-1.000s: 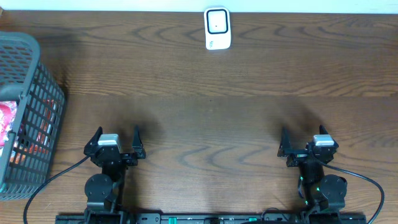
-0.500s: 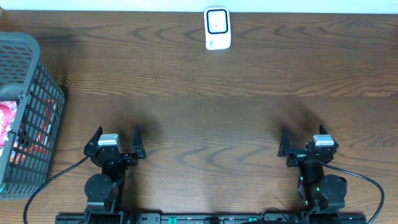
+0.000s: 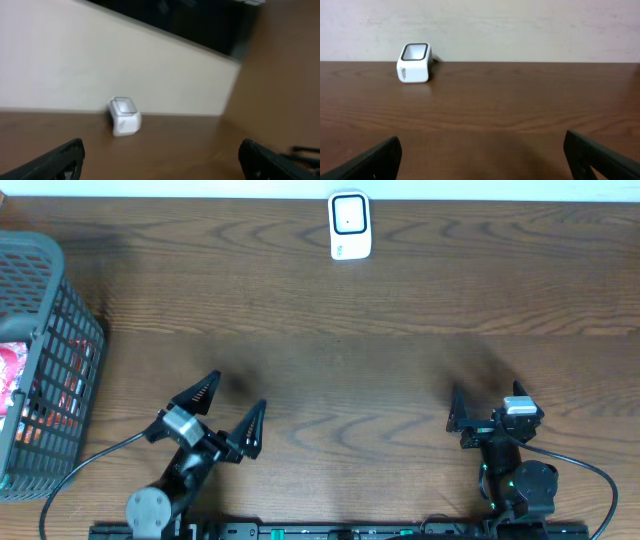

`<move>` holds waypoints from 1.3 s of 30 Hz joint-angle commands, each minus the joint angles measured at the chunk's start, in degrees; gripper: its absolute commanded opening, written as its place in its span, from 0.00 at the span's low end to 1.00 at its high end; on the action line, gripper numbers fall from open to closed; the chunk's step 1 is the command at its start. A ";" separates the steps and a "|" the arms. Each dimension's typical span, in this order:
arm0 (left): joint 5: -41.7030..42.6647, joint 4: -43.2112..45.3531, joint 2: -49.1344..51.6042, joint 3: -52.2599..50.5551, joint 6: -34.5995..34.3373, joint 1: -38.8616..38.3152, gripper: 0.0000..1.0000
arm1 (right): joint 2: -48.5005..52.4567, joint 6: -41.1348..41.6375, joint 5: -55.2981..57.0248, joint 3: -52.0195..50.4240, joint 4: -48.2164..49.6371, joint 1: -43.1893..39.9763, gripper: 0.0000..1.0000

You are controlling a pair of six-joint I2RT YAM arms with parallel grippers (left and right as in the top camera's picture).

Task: Scan the item barcode
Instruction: 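Reach the left gripper into the grey basket and grasp a small orange packet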

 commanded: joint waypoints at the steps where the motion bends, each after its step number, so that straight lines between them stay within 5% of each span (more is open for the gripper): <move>1: 5.46 10.16 -0.39 -0.13 -3.67 0.07 0.98 | 0.07 0.76 -0.11 -0.13 -0.22 0.35 0.99; 6: -10.62 24.98 -0.39 3.37 -3.61 0.11 0.98 | 0.07 0.76 -0.13 -0.13 -0.22 0.35 0.99; 15: -25.14 13.16 14.99 29.90 19.04 0.11 0.98 | 0.07 0.76 -0.13 -0.13 -0.22 0.35 0.99; 19: -35.58 -4.46 29.22 49.94 23.28 0.11 0.98 | 0.07 0.76 -0.13 -0.13 -0.22 0.35 0.99; 22: -47.04 -31.41 46.58 74.84 29.55 0.11 0.98 | 0.07 0.76 -0.13 -0.13 -0.22 0.35 0.99; 23: -47.50 -43.98 54.31 85.99 33.81 0.11 0.97 | 0.07 0.76 -0.13 -0.13 -0.22 0.35 0.99; 27: -42.99 -65.57 65.90 104.61 37.75 0.09 0.98 | 0.07 0.76 -0.13 -0.13 -0.22 0.35 0.99; 31: -44.83 -73.33 70.34 110.49 37.99 0.09 0.98 | 0.07 0.76 -0.13 -0.13 -0.22 0.35 0.99; 35: -57.55 -74.36 70.55 110.49 36.68 0.76 0.97 | 0.07 0.76 -0.13 -0.13 -0.22 0.35 0.99; 39: -61.05 -76.70 71.17 110.55 28.68 10.58 0.98 | 0.07 0.76 -0.13 -0.13 -0.22 0.35 0.99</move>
